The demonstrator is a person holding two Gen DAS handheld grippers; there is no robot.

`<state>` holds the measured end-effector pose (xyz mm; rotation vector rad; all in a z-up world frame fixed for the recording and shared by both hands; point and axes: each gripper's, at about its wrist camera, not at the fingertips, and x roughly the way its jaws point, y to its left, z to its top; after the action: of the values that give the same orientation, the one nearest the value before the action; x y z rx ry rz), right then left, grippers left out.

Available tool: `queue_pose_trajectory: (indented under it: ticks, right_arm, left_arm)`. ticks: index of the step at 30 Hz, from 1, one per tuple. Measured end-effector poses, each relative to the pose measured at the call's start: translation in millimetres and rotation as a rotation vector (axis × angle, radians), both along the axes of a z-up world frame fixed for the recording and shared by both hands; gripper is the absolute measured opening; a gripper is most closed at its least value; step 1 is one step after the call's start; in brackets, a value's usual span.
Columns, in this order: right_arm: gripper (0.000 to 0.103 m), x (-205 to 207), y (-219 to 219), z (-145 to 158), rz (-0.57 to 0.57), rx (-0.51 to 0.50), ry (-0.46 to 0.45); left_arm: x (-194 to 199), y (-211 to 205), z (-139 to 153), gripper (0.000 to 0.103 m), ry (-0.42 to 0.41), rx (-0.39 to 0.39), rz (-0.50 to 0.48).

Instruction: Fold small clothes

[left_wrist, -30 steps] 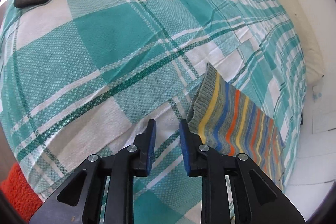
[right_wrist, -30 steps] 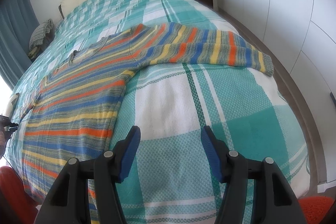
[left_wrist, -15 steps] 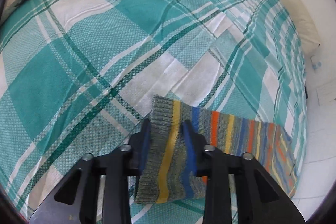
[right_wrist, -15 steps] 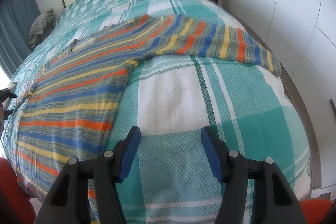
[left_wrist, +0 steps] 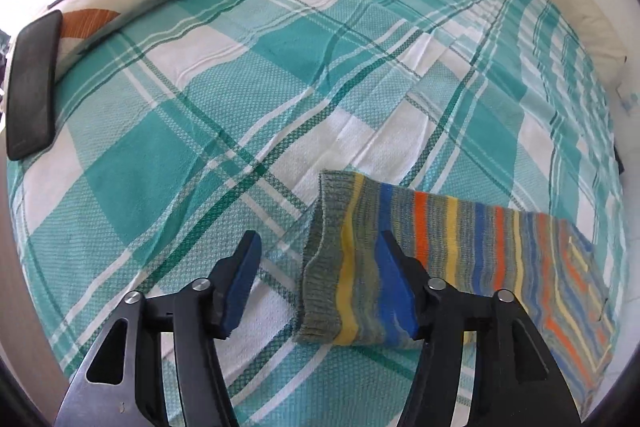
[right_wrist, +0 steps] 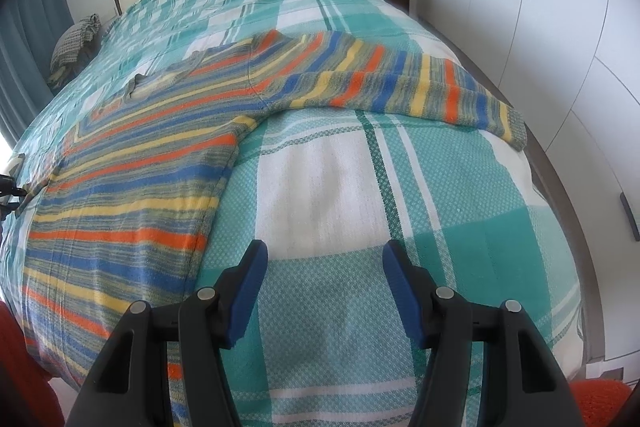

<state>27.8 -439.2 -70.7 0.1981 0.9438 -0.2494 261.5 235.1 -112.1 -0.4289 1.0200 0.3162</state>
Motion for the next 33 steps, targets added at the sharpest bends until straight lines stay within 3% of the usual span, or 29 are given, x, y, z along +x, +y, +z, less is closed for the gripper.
queue_pose_trajectory:
  ticks: [2,6,9,11,13,16,21,28,33]
  right_arm:
    - [0.069,-2,-4,4,-0.028,-0.012,-0.015]
    - [0.076,-7,-15,12,-0.105,-0.036,-0.048]
    - [0.077,-9,-21,12,-0.141,-0.038,-0.046]
    - [0.077,-9,-22,10,-0.149,-0.045,-0.036]
    - [0.079,-6,-22,3,-0.149,-0.05,0.0]
    - [0.083,-3,-25,-17,-0.153,-0.036,0.081]
    - [0.091,-5,-23,-21,-0.15,-0.03,0.069]
    - [0.102,-1,-18,-28,-0.126,-0.034,0.078]
    - [0.103,-1,-15,-30,-0.118,-0.046,0.083]
  left_arm:
    - [-28,-12,14,0.083,-0.048,0.007,-0.043]
    - [-79,-51,18,0.086,-0.075,-0.005,-0.178]
    - [-105,-78,1,0.09,-0.06,0.031,-0.261]
    - [-107,-91,-20,0.09,0.004,0.062,-0.301]
    - [-107,-96,-38,0.09,0.071,0.076,-0.311]
    - [-108,-99,-38,0.096,0.075,0.069,-0.319]
    - [-113,-104,-44,0.102,0.092,0.1,-0.322]
    - [-112,-107,-49,0.103,0.097,0.135,-0.332]
    - [-114,-109,-50,0.103,0.092,0.156,-0.336]
